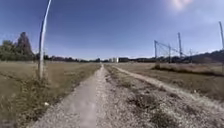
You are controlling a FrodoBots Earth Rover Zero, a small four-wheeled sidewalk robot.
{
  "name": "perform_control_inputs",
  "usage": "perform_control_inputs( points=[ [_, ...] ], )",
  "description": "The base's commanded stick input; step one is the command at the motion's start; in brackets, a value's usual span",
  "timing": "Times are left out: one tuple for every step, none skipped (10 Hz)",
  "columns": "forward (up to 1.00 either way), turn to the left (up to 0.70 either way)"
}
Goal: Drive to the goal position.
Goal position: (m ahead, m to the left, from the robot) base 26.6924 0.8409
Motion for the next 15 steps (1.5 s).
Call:
perform_control_inputs(
  points=[
    [0.7,0.0],
    [0.7,0.0],
    [0.7,0.0],
    [0.7,0.0],
    [0.7,0.0],
    [0.7,0.0],
    [0.7,0.0],
    [0.7,0.0],
    [0.7,0.0],
    [0.7,0.0],
    [0.7,0.0],
    [0.7,0.0],
    [0.7,0.0],
    [0.7,0.0],
    [0.7,0.0]
  ],
)
